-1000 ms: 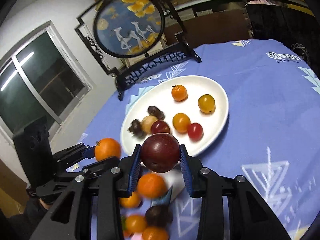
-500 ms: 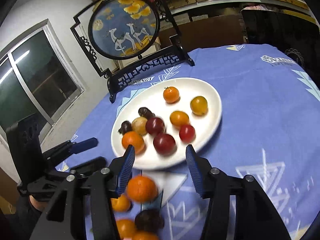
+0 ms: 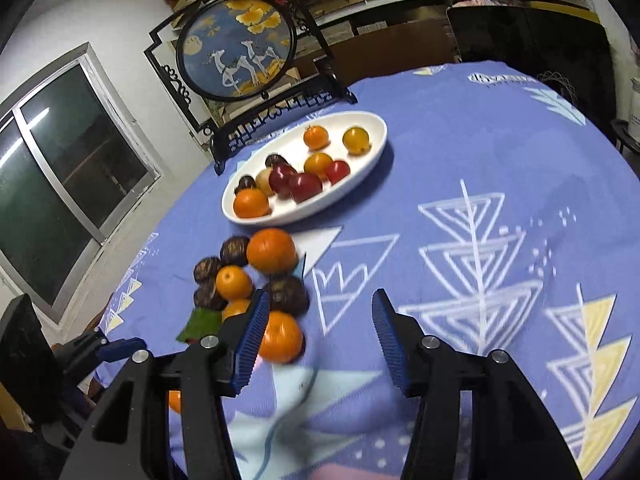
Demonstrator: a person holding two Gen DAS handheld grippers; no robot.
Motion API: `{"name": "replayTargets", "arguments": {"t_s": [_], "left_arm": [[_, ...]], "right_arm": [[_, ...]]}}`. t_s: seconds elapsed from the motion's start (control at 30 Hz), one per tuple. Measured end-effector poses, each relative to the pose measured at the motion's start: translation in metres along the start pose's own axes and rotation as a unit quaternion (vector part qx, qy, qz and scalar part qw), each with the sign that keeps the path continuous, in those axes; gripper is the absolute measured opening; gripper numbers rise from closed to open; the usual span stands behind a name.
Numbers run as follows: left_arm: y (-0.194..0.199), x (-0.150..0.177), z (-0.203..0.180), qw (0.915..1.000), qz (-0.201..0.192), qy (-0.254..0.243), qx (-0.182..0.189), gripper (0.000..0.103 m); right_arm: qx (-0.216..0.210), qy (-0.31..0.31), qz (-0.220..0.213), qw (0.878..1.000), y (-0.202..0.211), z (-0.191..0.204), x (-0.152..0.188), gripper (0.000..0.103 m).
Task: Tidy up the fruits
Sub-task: 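Carry tangerine and plum over the white plate and open both tools, then grasp a tangerine with the left tool while the right tool grasps another tangerine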
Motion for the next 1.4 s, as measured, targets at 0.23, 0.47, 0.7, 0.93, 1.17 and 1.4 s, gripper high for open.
{"name": "replayTargets", "arguments": {"t_s": [0.23,0.47,0.7,0.93,1.17,1.4], "left_arm": [[-0.023,0.005,-0.002,0.9997,0.005,0.022,-0.007,0.045],[0.013,0.008,0.016,0.9984,-0.029,0.048,-0.007,0.045],[0.023,0.010,0.040,0.9960,-0.032,0.080,-0.023,0.045],[0.023,0.010,0.043,0.9956,-0.034,0.085,-0.022,0.045],[0.031,0.001,0.052,0.9940,-0.047,0.094,-0.027,0.045],[0.028,-0.034,0.082,0.9920,-0.059,0.105,-0.037,0.045]], "right_arm": [[0.007,0.026,0.031,0.999,-0.013,0.015,0.022,0.054],[0.010,0.080,0.043,0.996,-0.025,0.040,0.031,0.054],[0.007,0.052,0.072,0.996,-0.053,0.037,0.028,0.056],[-0.032,0.046,0.073,0.996,-0.048,0.038,0.032,0.038],[-0.047,0.023,0.041,0.998,-0.016,0.028,0.020,0.038],[-0.055,0.007,0.004,0.998,0.006,0.020,-0.027,0.038]]}}
Point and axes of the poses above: each gripper's, at about its wrist camera, not at the fingertips, and y roughly against the way its jaws point, z to its left, x to its underside, the point moved 4 cm from there along -y, roughly the way its jaws point, and after that the axes turned 3 degrees about -y, right-handed, at the moved point
